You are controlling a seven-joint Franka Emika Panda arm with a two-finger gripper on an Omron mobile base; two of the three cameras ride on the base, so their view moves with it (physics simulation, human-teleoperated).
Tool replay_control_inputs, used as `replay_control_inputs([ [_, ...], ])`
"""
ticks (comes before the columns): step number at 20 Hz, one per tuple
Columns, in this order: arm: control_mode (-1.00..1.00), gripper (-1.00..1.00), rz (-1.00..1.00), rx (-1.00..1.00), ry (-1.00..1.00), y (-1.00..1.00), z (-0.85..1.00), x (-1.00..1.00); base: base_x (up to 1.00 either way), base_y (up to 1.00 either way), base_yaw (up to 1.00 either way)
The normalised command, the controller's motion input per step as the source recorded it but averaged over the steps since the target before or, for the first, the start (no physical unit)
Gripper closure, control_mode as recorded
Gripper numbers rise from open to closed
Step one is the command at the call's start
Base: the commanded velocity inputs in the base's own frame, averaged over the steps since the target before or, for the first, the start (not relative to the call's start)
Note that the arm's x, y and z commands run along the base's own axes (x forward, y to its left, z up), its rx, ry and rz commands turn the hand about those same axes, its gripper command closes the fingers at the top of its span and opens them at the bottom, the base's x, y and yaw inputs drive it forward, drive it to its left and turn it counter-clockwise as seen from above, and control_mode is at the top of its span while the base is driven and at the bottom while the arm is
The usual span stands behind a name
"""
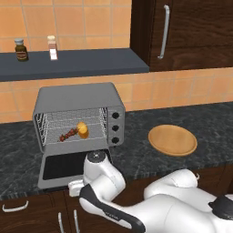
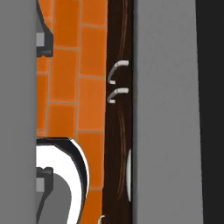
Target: Pick up the kebab skewer and baguette bread, and place them inside the toaster oven. Close the toaster oven door and start by setting the timer.
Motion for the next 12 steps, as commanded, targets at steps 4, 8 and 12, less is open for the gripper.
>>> replay_control_inputs([
  [4,-1.0,-1.0,0.06,0.0,-0.01,0.1,-0.21,0.31,0.0,0.0,0.0],
  [8,-1.0,-1.0,0.02,0.0,-0.04,0.01,-0.18,0.38,0.0,0.0,0.0],
  [12,-1.0,-1.0,0.0,0.0,-0.09,0.0,-0.01,0.49,0.0,0.0,0.0],
])
